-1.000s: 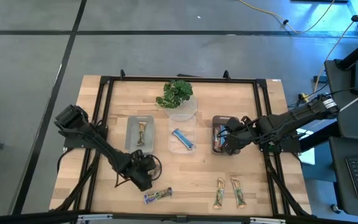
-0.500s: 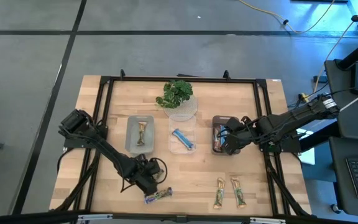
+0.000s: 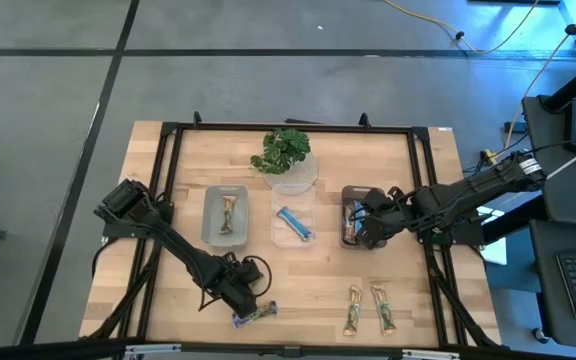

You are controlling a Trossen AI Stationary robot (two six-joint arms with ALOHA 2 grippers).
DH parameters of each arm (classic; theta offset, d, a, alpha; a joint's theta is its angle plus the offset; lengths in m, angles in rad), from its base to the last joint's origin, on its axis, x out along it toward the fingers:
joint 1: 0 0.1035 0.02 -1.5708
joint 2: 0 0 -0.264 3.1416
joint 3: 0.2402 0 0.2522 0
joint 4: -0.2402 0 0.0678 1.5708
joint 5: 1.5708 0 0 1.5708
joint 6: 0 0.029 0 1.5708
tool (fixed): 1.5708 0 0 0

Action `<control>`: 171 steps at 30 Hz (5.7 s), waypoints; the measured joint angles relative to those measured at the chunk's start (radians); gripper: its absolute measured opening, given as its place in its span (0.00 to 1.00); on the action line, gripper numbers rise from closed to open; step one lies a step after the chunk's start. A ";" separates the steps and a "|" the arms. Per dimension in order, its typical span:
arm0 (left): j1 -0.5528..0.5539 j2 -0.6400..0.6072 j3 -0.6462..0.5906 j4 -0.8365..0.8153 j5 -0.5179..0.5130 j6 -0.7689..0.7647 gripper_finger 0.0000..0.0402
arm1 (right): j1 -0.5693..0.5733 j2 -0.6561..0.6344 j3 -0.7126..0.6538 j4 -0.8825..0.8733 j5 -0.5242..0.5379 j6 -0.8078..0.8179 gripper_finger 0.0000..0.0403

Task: Pick and place Granola Bars by type
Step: Put the red granola bar into the black transparent bin, then put the right yellow granola bar into the gray bin

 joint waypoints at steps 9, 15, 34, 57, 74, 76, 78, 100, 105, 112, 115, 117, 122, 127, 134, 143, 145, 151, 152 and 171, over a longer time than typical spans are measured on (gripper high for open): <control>0.012 0.013 0.003 -0.032 0.025 0.000 0.63 | 0.000 0.000 -0.029 0.018 0.001 0.000 0.46; 0.013 0.015 0.001 -0.060 0.011 0.000 0.47 | 0.000 0.000 -0.029 0.018 0.001 -0.002 0.46; 0.014 -0.038 -0.007 -0.054 -0.001 0.011 0.16 | 0.001 0.000 -0.029 0.044 -0.002 -0.038 0.46; 0.188 -0.320 -0.002 0.756 -0.358 0.892 0.16 | 0.002 0.000 -0.029 0.978 -0.190 -0.783 0.46; 0.224 -0.320 -0.002 0.865 -0.309 0.978 0.16 | 0.001 0.090 -0.028 1.250 -0.193 -0.810 0.46; 0.224 -0.320 -0.002 0.865 -0.309 0.978 0.16 | 0.001 0.094 -0.028 1.257 -0.193 -0.808 0.46; 0.224 -0.320 -0.002 0.865 -0.309 0.978 0.16 | 0.001 0.094 -0.028 1.262 -0.193 -0.808 0.44; 0.221 -0.323 -0.002 0.861 -0.326 0.969 0.26 | 0.001 0.093 -0.028 1.267 -0.219 -0.811 0.18; 0.220 -0.329 -0.002 0.843 -0.338 0.969 0.39 | 0.002 0.093 -0.028 1.245 -0.223 -0.809 0.17; 0.212 -0.393 -0.002 0.564 -0.308 0.947 0.50 | 0.002 0.046 -0.028 1.049 -0.223 -0.713 0.17; 0.200 -0.420 -0.002 0.456 -0.305 0.886 0.51 | 0.001 0.013 -0.028 0.900 -0.217 -0.618 0.17; 0.193 -0.429 -0.002 0.396 -0.305 0.848 0.51 | 0.001 -0.008 -0.028 0.775 -0.183 -0.538 0.17; 0.170 -0.428 -0.002 0.345 -0.300 0.796 0.50 | -0.008 -0.035 -0.028 0.398 -0.075 -0.255 0.17; 0.161 -0.422 -0.002 0.340 -0.298 0.793 0.51 | -0.028 -0.029 -0.029 0.166 0.046 0.033 0.17; 0.161 -0.422 -0.002 0.340 -0.298 0.775 0.50 | -0.067 -0.017 -0.029 0.082 0.069 0.216 0.17; 0.154 -0.422 -0.002 0.338 -0.261 0.705 0.50 | -0.073 0.076 -0.029 0.085 0.067 0.280 0.17; 0.155 -0.422 -0.002 0.337 -0.261 0.705 0.50 | -0.073 0.110 -0.029 0.088 0.047 0.313 0.18; 0.155 -0.422 -0.002 0.305 -0.189 0.704 0.50 | -0.073 0.190 -0.029 0.090 -0.050 0.326 0.18; 0.155 -0.422 -0.002 0.292 -0.166 0.703 0.50 | -0.073 0.199 -0.029 0.090 -0.063 0.340 0.18; 0.156 -0.421 -0.002 0.206 -0.099 0.734 0.49 | -0.103 0.135 0.040 -0.112 -0.352 0.372 0.51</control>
